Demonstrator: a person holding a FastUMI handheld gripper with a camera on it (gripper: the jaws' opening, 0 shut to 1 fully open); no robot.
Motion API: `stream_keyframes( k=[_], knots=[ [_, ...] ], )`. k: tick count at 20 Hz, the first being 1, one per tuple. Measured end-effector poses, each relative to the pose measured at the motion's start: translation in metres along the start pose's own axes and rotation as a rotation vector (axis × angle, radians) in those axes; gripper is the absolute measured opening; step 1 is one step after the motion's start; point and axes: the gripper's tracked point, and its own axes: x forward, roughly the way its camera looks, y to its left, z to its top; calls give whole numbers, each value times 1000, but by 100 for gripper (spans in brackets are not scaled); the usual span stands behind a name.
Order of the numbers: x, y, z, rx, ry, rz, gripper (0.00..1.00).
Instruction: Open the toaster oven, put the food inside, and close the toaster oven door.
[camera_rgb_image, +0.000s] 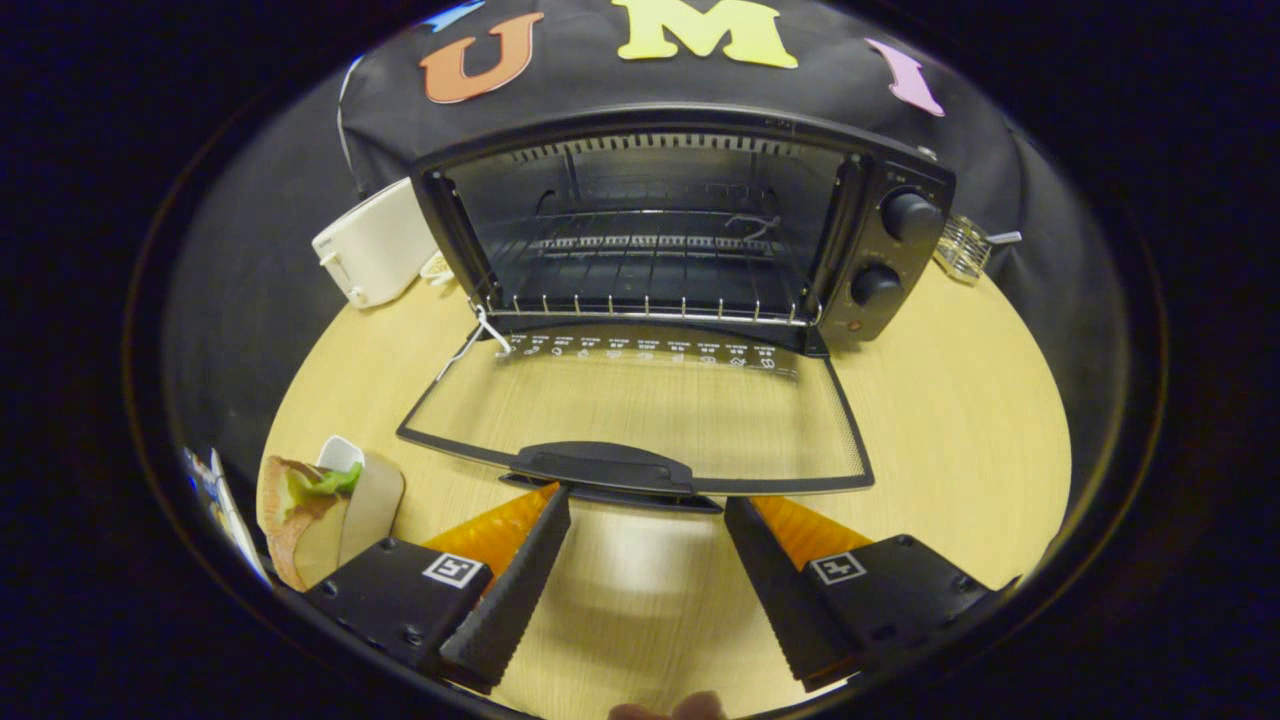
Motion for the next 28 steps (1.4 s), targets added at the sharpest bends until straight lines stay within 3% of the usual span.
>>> stream_keyframes(
  k=[8,18,21,28],
  knots=[
    [10,4,-12,-36,58,-20,100],
    [-32,8,35,-234,-80,-30,100],
    [-31,9,38,-210,-84,-15,100],
    [-1,8,0,-82,26,21,100]
  ],
)
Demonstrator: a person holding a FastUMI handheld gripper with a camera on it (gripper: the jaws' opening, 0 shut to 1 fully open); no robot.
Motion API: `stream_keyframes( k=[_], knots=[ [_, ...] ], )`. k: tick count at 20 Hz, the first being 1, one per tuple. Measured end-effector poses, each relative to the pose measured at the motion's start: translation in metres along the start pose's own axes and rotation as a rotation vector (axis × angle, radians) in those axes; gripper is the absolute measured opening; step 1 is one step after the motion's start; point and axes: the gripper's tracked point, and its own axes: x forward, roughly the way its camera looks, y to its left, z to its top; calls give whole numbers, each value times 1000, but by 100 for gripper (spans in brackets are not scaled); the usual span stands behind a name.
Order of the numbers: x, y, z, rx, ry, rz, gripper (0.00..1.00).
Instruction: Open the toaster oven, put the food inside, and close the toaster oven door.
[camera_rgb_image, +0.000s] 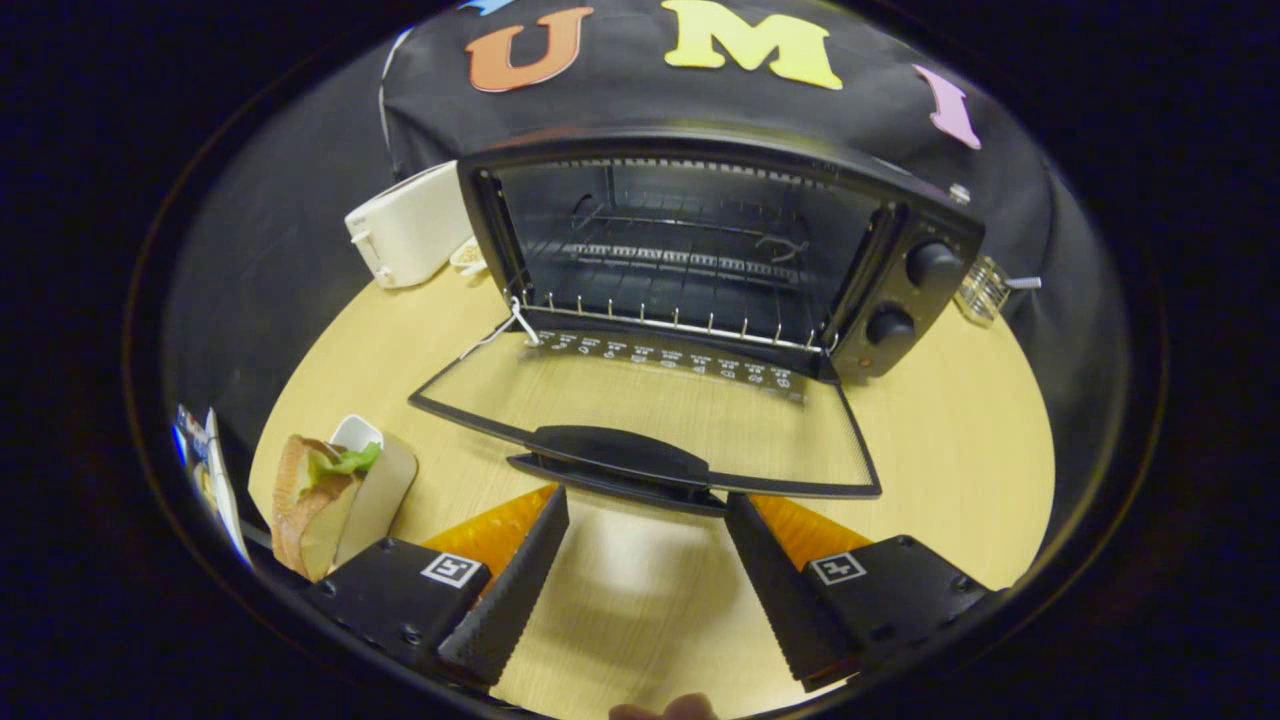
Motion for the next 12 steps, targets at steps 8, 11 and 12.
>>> stream_keyframes(
  k=[8,11,12],
  knots=[
    [12,0,-15,16,74,114,100],
    [2,0,-13,4,71,171,100],
    [-2,-1,-11,-3,65,178,100]
  ],
)
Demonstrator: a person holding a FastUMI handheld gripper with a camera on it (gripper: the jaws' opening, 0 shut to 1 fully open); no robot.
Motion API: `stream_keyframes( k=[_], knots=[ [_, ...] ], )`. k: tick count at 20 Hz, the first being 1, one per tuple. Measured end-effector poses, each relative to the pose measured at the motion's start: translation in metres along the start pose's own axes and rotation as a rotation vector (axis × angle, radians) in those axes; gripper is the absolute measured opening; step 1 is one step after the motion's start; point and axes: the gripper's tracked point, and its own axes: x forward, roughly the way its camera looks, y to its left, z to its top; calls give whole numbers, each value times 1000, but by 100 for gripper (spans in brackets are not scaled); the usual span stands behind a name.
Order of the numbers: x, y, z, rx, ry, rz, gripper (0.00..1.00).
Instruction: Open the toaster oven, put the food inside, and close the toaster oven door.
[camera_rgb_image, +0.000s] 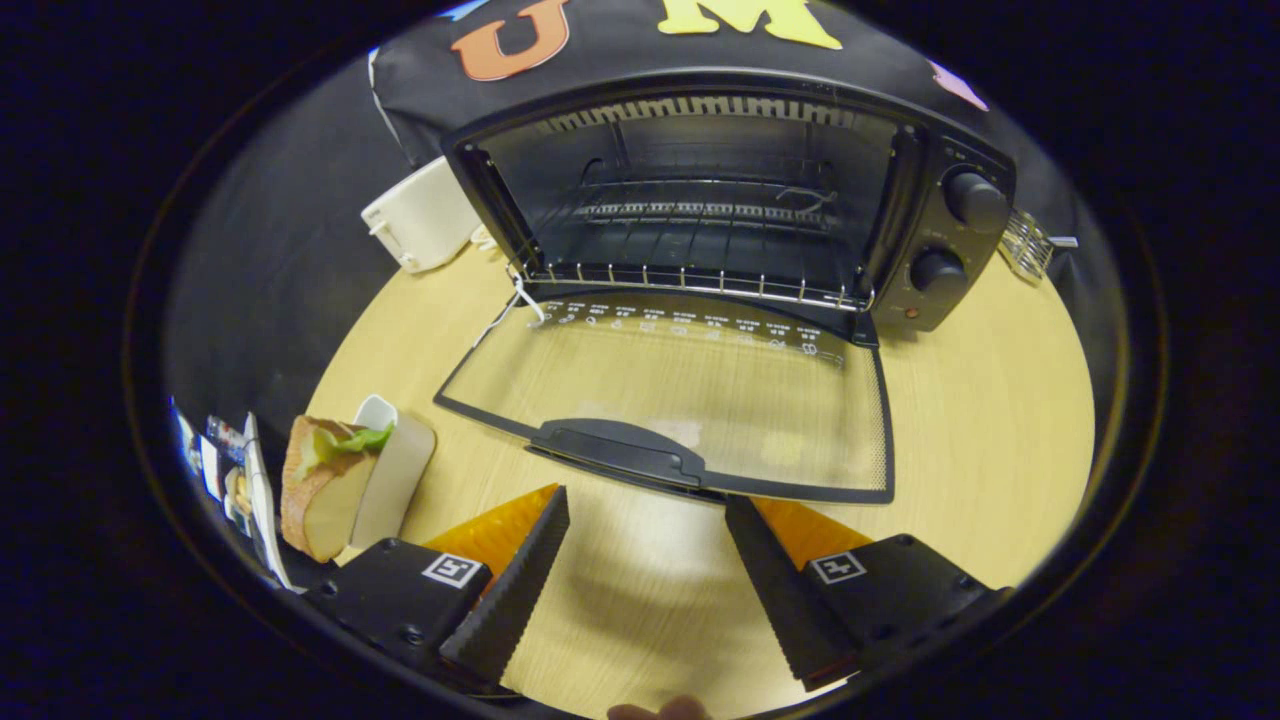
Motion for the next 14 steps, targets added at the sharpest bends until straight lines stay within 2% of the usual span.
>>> stream_keyframes(
  k=[4,8,11,14],
  knots=[
    [-7,0,2,43,-12,-5,100],
    [-35,10,5,-13,-51,-2,100],
    [-58,30,14,-25,-81,40,100],
    [-81,65,26,-21,-81,126,100]
  ],
)
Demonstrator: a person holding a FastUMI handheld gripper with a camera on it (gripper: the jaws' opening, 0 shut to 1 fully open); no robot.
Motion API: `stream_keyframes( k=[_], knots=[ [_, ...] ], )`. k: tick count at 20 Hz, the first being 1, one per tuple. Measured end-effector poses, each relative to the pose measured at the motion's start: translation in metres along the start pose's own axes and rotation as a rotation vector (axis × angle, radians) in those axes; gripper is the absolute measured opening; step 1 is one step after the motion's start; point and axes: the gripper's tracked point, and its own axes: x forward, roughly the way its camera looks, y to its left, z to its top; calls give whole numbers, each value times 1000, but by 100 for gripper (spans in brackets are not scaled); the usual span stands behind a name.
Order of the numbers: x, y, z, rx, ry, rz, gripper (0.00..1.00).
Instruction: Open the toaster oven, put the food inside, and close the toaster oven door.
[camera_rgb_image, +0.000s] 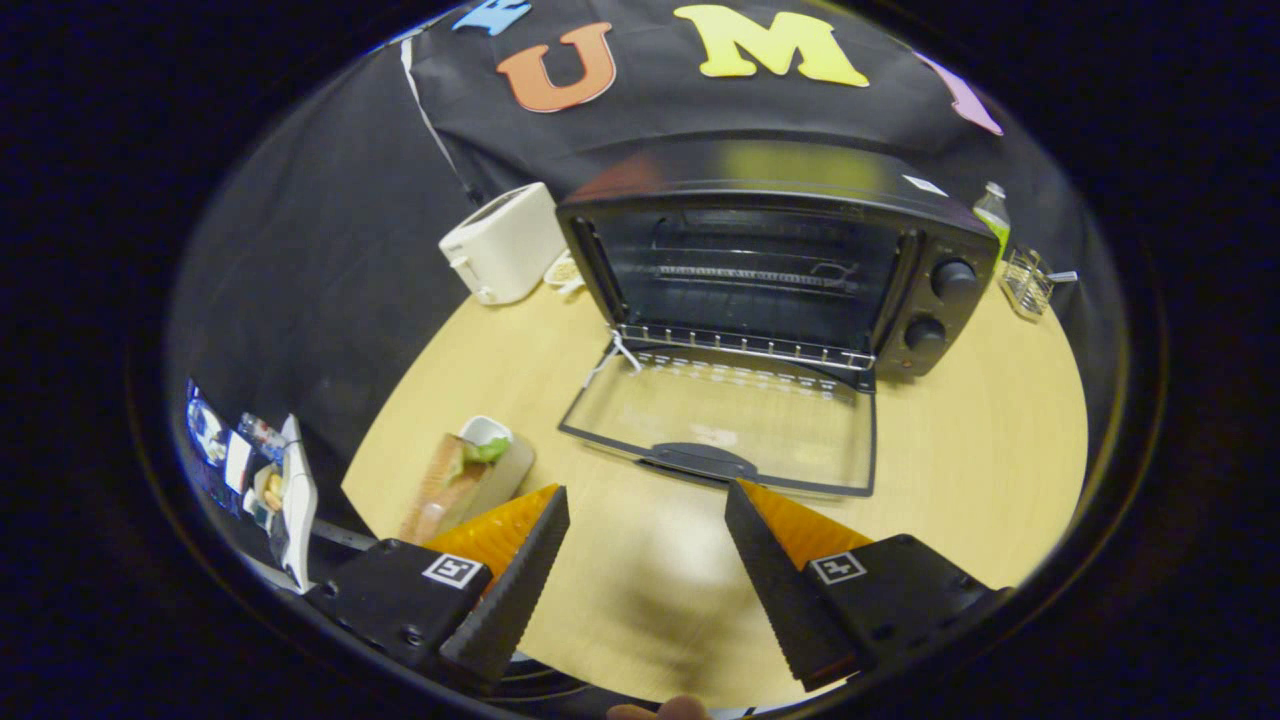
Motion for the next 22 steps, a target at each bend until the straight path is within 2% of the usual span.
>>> stream_keyframes(
  k=[5,9,13,15,20,22],
  knots=[
    [-15,45,13,74,78,117,100],
    [4,80,-9,243,219,200,100],
    [20,105,-31,354,343,257,100],
    [29,111,-35,370,385,268,99],
    [47,127,-42,382,448,273,91],
    [52,134,-49,392,487,282,82]
  ],
)
